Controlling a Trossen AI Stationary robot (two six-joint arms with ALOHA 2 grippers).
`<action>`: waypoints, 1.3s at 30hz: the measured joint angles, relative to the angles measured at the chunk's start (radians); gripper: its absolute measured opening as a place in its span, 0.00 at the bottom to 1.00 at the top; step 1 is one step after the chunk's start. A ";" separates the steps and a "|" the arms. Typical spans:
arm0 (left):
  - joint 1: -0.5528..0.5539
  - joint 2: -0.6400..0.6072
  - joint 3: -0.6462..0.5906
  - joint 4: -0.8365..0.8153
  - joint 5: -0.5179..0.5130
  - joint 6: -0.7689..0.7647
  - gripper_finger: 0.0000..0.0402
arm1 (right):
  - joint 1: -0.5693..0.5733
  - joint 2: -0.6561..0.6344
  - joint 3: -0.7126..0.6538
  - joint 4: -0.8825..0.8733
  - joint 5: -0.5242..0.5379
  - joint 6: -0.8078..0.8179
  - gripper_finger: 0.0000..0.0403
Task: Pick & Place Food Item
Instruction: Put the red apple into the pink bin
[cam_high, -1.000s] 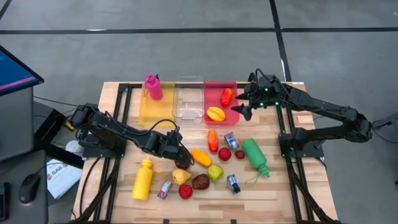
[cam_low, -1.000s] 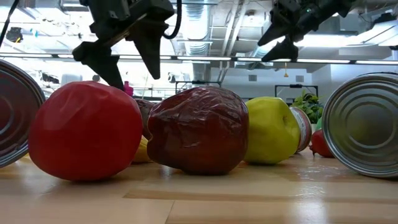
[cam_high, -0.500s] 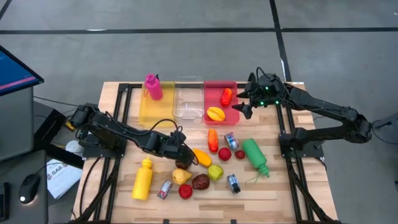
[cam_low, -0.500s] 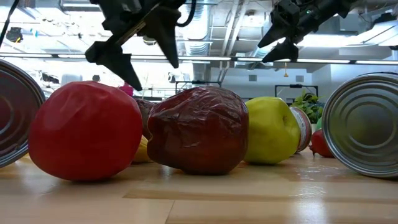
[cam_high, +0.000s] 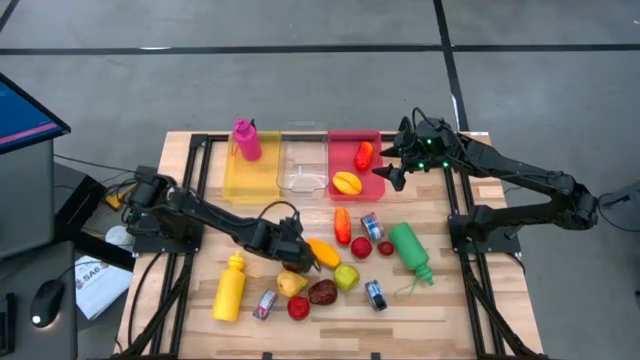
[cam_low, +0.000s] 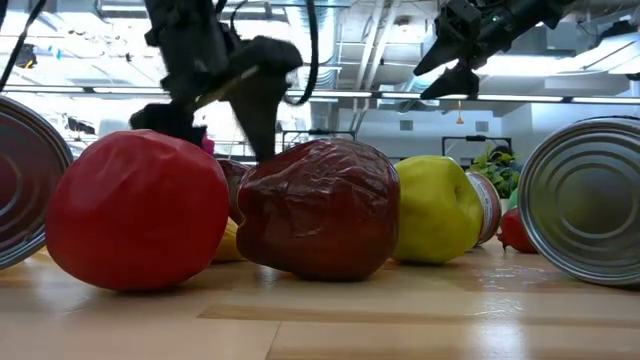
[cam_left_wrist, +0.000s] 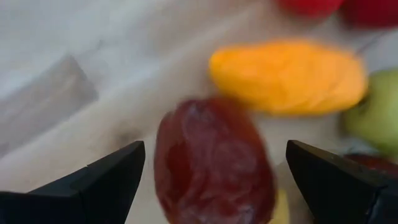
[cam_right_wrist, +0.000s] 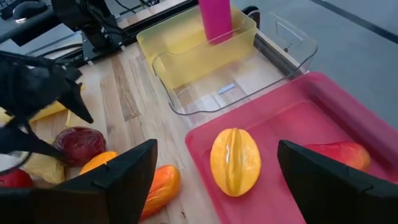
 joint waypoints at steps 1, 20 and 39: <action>0.000 0.014 0.000 0.004 0.021 -0.003 0.94 | 0.001 0.000 0.000 -0.001 0.000 0.004 0.81; -0.002 0.093 0.000 0.054 0.127 -0.007 0.93 | 0.001 0.000 0.000 -0.004 0.000 0.005 0.81; -0.002 0.092 0.000 0.091 0.128 -0.002 0.82 | 0.001 0.000 0.000 -0.004 0.000 -0.004 0.81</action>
